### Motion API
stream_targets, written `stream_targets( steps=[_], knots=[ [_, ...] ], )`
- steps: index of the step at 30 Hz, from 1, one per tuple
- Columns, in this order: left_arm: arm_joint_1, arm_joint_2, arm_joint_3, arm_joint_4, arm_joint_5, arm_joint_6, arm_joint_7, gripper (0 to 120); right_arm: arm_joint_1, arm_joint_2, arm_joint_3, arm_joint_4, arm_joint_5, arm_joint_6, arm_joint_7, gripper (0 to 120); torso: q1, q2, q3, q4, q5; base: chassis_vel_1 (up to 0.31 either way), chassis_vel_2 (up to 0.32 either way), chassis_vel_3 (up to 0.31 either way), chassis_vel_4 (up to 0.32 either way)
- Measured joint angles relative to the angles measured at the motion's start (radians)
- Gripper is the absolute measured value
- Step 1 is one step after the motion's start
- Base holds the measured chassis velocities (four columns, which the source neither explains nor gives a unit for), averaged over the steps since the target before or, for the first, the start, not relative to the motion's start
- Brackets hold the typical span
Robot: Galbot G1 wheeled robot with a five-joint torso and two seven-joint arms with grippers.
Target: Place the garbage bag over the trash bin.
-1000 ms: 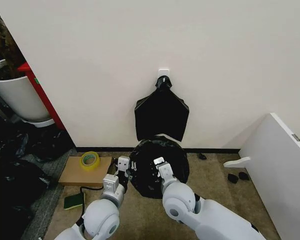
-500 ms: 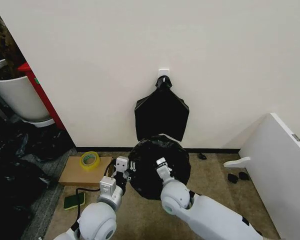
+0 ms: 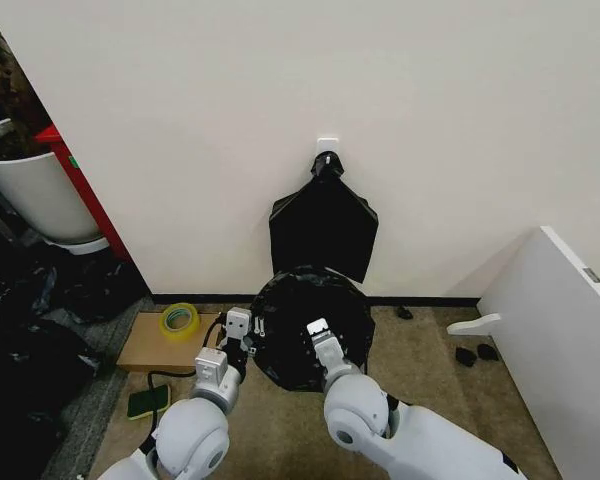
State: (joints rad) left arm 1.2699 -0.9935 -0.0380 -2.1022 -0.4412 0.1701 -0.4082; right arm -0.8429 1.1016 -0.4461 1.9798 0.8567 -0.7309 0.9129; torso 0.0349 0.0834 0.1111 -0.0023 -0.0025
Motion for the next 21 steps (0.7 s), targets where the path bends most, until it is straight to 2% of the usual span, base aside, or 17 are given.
stream_targets(
  steps=[8, 14, 21],
  knots=[
    [0.018, 0.006, 0.003, -0.027, 0.023, -0.005, 0.001, 0, 0.043, 0.027, -0.022, -0.144, -0.052, -0.003, 0.01, 0, 0.0, 0.0, 0.0, 0.0001, 0.0, 0.0, 0.0, 0.0, 0.0],
    [0.021, 0.007, 0.005, -0.047, 0.025, -0.005, 0.002, 0, 0.063, 0.044, -0.025, -0.203, -0.117, -0.002, -0.009, 0, 0.0, 0.0, 0.0, 0.0, 0.0001, 0.0, 0.0, 0.0, 0.0],
    [0.015, 0.002, 0.007, -0.03, 0.026, -0.008, 0.002, 0, 0.057, 0.042, 0.002, -0.175, -0.156, 0.05, -0.049, 0, 0.0, 0.0, 0.0, 0.0, 0.0, 0.0, 0.0, 0.0, 0.0]
  ],
)
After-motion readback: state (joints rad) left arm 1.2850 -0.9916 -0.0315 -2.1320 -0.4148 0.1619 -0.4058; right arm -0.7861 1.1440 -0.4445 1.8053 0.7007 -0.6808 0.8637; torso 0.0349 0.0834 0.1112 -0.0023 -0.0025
